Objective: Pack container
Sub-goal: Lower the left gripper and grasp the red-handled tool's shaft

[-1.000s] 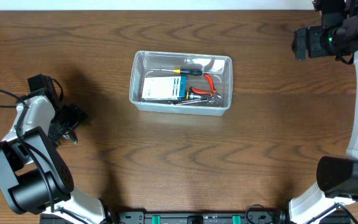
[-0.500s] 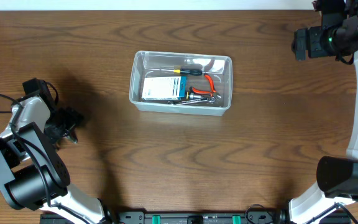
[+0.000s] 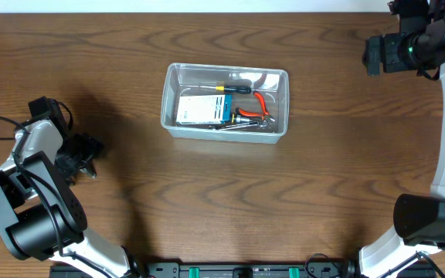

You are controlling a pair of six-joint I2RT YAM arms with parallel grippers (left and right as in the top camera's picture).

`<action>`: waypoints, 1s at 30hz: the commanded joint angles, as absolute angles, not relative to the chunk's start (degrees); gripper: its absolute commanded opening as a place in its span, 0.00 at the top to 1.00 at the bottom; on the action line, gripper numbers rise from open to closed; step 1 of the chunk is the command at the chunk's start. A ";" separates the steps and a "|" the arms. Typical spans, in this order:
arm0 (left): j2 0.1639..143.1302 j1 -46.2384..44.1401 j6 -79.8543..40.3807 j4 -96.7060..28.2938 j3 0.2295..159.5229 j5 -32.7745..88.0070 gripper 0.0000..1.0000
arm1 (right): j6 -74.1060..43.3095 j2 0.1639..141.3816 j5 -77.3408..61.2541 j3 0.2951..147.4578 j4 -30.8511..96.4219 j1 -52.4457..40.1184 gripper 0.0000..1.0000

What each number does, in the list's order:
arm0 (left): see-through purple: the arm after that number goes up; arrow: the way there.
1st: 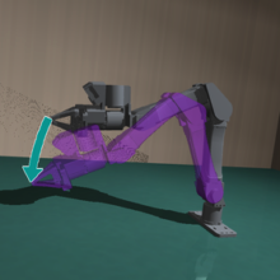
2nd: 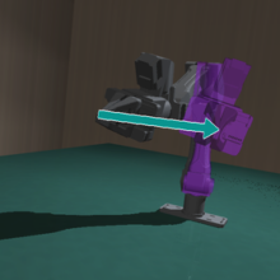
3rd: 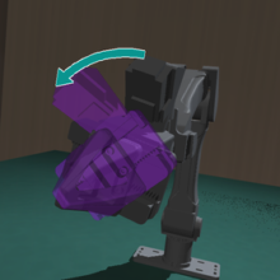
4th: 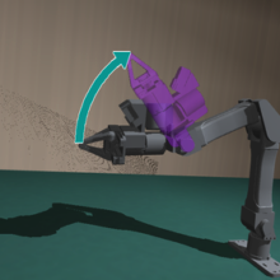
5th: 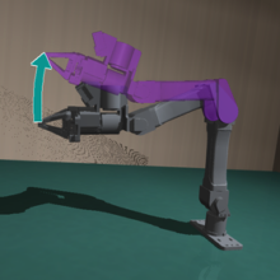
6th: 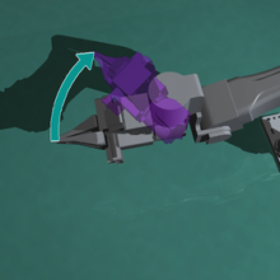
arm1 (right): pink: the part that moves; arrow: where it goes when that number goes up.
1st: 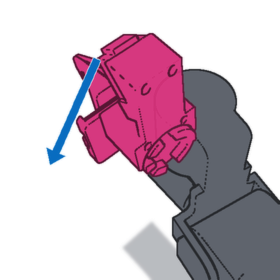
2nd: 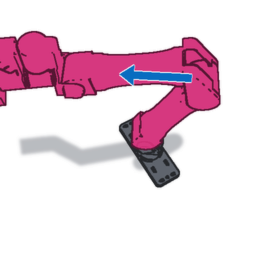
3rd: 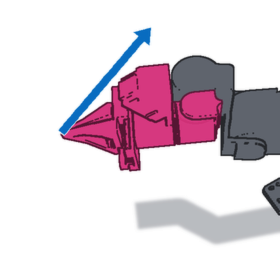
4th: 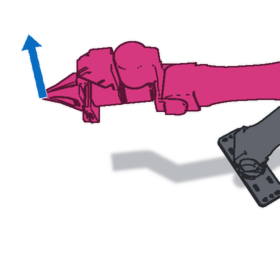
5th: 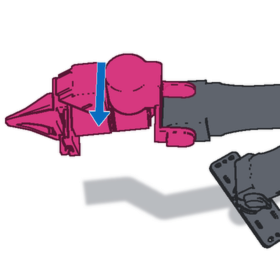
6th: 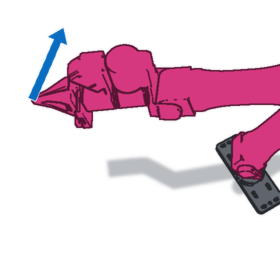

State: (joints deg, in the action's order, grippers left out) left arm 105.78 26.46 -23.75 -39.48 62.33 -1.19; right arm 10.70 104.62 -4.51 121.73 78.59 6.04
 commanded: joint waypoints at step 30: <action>108.18 26.61 -22.96 -39.75 61.93 0.91 0.86 | 9.89 104.18 -4.93 121.69 78.67 6.46 0.01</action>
State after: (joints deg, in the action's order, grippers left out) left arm 106.19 26.48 -23.03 -39.81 62.37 -0.03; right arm 10.70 104.62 -4.49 121.73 78.61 6.04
